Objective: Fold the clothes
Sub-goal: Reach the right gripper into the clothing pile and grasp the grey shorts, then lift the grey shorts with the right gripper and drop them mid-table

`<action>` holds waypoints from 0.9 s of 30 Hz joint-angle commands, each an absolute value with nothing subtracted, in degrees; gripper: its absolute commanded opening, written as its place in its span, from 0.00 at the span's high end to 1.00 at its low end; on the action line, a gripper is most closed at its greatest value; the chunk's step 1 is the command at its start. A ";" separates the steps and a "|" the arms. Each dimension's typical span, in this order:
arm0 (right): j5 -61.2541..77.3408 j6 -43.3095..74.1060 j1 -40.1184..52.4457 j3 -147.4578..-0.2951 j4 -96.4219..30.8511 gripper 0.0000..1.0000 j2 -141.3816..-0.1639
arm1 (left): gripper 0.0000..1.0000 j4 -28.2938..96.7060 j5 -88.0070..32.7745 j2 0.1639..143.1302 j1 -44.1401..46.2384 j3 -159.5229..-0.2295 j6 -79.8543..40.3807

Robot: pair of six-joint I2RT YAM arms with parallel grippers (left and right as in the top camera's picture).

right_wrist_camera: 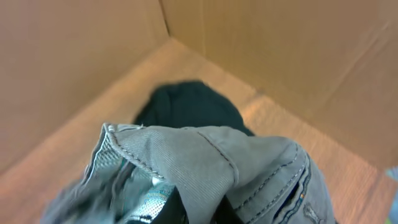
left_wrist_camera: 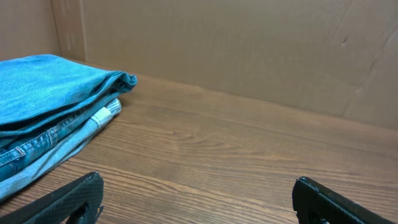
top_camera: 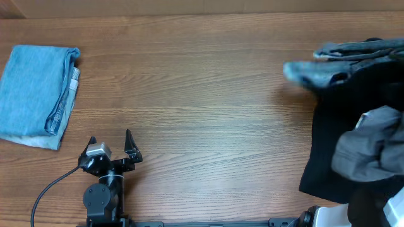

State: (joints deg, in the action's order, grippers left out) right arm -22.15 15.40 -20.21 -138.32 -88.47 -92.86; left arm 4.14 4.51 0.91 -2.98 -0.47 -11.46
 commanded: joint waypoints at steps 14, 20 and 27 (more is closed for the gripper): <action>2.39 2.07 -19.97 -145.84 -92.71 0.92 -101.14 | 0.00 4.03 3.99 0.64 -2.63 -0.27 -10.31; 11.22 -4.58 -19.92 -144.33 -96.71 0.54 -113.40 | 0.00 4.03 3.99 0.64 -2.63 -0.27 -10.31; 10.59 -11.03 -19.88 -144.03 -95.74 0.44 -124.40 | 0.00 4.03 3.99 0.64 -2.63 -0.27 -10.31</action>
State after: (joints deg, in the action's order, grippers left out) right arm 10.26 -7.27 -20.14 -144.09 -95.26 -120.99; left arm 4.14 4.49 0.91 -2.98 -0.47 -11.44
